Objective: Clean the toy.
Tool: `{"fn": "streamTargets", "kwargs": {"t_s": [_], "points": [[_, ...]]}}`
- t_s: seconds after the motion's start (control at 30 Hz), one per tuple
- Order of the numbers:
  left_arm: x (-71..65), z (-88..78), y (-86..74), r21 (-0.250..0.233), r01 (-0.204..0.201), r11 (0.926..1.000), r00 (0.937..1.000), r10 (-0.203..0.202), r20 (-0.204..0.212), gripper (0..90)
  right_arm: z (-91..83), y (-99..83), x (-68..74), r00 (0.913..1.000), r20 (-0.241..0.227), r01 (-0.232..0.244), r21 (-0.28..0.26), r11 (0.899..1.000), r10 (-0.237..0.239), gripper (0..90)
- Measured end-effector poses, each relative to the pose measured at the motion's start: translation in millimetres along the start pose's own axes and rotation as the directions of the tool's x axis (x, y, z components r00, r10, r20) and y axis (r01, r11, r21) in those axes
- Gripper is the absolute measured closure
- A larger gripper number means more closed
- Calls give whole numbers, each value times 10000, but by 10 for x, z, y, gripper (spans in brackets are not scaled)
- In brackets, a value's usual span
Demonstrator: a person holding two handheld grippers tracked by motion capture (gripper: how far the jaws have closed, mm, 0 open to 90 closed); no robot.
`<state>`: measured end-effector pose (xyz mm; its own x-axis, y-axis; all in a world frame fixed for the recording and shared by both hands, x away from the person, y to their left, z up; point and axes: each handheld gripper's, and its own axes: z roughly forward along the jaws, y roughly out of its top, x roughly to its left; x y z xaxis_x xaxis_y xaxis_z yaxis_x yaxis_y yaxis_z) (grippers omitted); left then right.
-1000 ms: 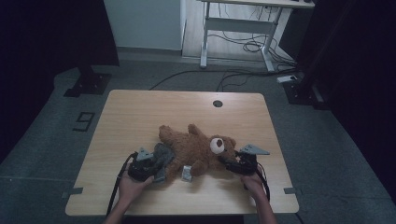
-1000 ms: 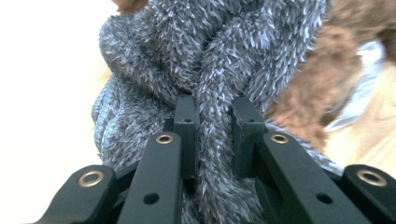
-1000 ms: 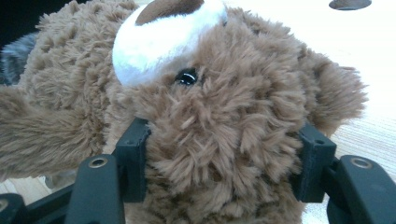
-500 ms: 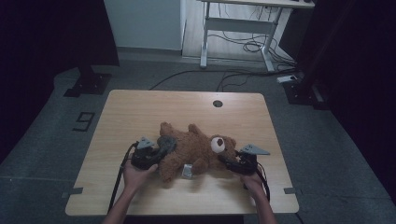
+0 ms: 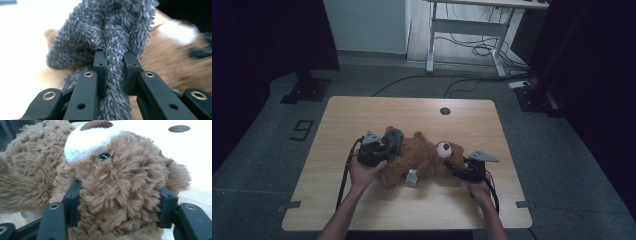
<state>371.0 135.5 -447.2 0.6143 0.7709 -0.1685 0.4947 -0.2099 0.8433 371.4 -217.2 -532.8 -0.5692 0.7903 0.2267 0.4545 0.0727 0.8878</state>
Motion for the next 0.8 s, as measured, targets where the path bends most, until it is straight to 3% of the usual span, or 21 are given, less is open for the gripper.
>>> {"fn": "streamTargets", "kwargs": {"t_s": [0.1,0.17,0.27,0.33,0.4,0.57,0.8], "points": [[-338,87,117,36,-749,9972,9949,745,676,755,-7,-2,9,10000,25,12,10,10000,-12,379],[-539,215,144,300,-1233,9919,9880,1199,972,754,-8,-3,8,10000,14,6,16,10000,-6,378],[-712,462,67,1206,-1954,9733,9788,1858,863,754,-9,-5,6,10000,2,-6,13,10000,6,378],[-719,561,-43,1473,-2063,9673,9776,1972,741,755,-13,-7,4,10000,-18,17,27,10000,-17,377],[-700,565,-147,1298,-2071,9697,9773,1990,729,757,-16,-8,2,9999,-58,98,68,9999,-98,374],[-618,439,-249,1204,-2037,9716,9781,1965,687,762,-23,-8,5,9996,-144,233,118,9997,-232,370],[-436,216,-424,1161,-1665,9792,9857,1623,454,767,-26,-23,-3,9996,-201,183,39,9998,-182,369]]}}
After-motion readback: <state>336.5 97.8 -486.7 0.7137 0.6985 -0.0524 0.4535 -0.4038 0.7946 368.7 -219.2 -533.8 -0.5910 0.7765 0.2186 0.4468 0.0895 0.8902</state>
